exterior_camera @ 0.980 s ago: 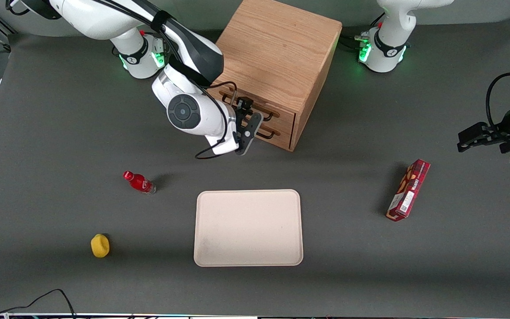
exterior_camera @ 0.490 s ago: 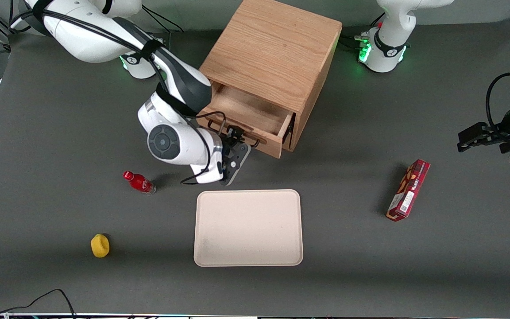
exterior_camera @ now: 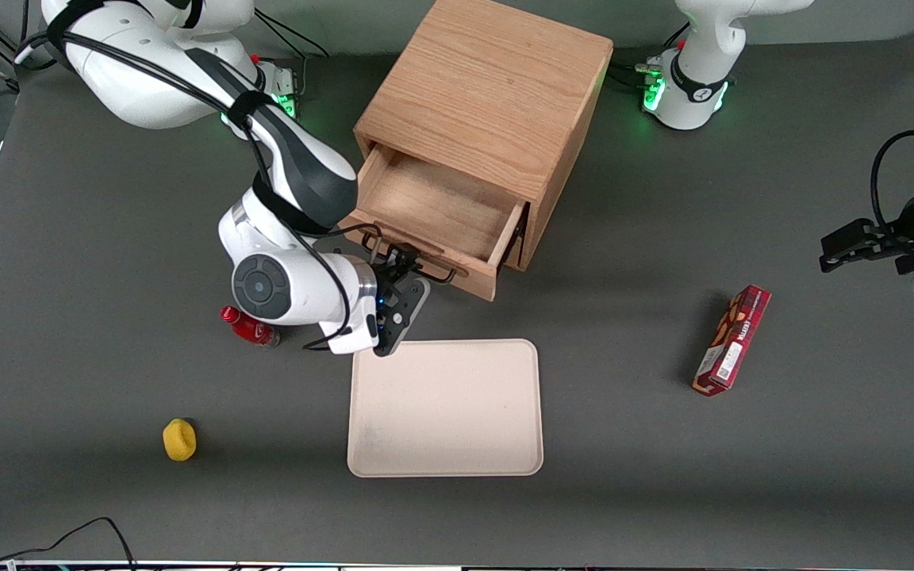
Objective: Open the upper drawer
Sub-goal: 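Pull the handle outward from the cabinet with the right gripper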
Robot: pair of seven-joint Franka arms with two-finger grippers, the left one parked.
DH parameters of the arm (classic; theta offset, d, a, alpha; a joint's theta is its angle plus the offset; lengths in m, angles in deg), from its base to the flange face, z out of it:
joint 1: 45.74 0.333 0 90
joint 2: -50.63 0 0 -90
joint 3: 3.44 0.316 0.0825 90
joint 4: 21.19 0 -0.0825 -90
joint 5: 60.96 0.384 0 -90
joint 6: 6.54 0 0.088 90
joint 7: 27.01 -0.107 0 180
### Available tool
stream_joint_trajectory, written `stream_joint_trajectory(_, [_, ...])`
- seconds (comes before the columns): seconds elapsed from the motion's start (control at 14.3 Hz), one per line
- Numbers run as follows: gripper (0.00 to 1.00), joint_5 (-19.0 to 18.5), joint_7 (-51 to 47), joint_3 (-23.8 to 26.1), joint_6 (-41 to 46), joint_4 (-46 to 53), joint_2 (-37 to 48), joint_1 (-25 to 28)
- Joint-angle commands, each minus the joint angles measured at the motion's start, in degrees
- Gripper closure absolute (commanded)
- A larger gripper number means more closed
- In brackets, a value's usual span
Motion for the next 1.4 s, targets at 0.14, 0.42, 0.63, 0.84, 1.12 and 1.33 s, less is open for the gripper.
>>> stream_joint_trajectory(0.14, [0.00, -0.8, 5.7, -2.4, 1.6, 6.9, -3.5, 0.6])
stream_joint_trajectory(0.42, [0.00, -0.8, 10.8, -5.3, 2.0, 10.6, -4.7, 0.7])
stream_joint_trajectory(0.63, [0.00, -0.8, 16.4, -8.1, 2.0, 14.0, -4.7, 0.6])
stream_joint_trajectory(0.84, [0.00, -0.7, 16.5, -8.9, 2.0, 18.1, -4.8, 0.7])
stream_joint_trajectory(1.12, [0.00, -0.8, 5.4, -8.7, 3.1, 18.3, 3.0, 0.8])
stream_joint_trajectory(1.33, [0.00, -1.1, -10.4, -8.6, 10.3, 17.6, 9.3, 0.9])
